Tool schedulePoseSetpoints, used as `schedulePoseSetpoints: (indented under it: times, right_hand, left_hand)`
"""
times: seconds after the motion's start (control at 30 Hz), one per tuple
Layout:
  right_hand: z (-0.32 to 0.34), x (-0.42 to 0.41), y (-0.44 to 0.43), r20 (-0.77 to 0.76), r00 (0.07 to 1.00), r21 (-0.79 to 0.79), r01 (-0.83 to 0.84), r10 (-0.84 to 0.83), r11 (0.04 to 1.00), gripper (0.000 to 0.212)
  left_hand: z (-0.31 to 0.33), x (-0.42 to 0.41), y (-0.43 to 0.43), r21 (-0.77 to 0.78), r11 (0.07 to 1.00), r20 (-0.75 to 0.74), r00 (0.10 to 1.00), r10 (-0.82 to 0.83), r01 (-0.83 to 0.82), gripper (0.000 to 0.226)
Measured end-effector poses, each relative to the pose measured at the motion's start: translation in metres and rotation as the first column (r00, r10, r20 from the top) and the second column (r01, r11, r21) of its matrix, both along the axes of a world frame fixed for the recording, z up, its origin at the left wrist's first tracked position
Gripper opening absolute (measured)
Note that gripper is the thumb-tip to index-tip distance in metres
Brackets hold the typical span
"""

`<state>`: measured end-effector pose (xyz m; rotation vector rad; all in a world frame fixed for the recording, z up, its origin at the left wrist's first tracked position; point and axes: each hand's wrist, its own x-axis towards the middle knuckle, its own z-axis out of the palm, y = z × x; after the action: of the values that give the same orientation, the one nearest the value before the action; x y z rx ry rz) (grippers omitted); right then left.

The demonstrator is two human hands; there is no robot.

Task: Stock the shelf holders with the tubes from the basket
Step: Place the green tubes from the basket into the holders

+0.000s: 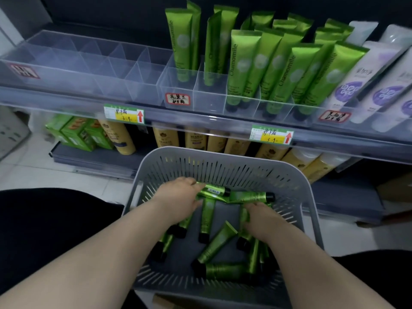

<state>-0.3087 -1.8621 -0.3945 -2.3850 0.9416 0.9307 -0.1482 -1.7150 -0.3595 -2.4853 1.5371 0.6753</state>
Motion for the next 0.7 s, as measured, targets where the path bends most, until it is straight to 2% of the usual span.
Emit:
schedulePoseSetpoints:
  times: [0.27, 0.4, 0.57, 0.7]
  right_hand:
    - [-0.036, 0.009, 0.005, 0.055, 0.997, 0.019, -0.046, 0.045, 0.999, 0.047]
    - [-0.051, 0.011, 0.004, -0.003, 0.998, 0.037, -0.068, 0.068, 0.997, 0.051]
    - [-0.06, 0.018, 0.009, 0.034, 0.995, -0.017, -0.093, 0.093, 0.996, 0.036]
    - [-0.065, 0.024, 0.02, -0.01, 0.992, 0.009, -0.127, 0.128, 0.992, 0.04]
  left_hand:
    - [-0.052, 0.007, 0.002, 0.283, 0.959, 0.005, 1.0, -0.006, 0.004, 0.042]
    - [-0.063, 0.009, 0.007, 0.292, 0.956, -0.023, 0.999, 0.025, -0.017, 0.038]
    - [-0.072, 0.009, 0.007, 0.263, 0.965, -0.073, 0.997, 0.029, -0.009, 0.04]
    - [-0.088, 0.002, 0.006, 0.309, 0.951, -0.063, 0.998, 0.005, 0.014, 0.043]
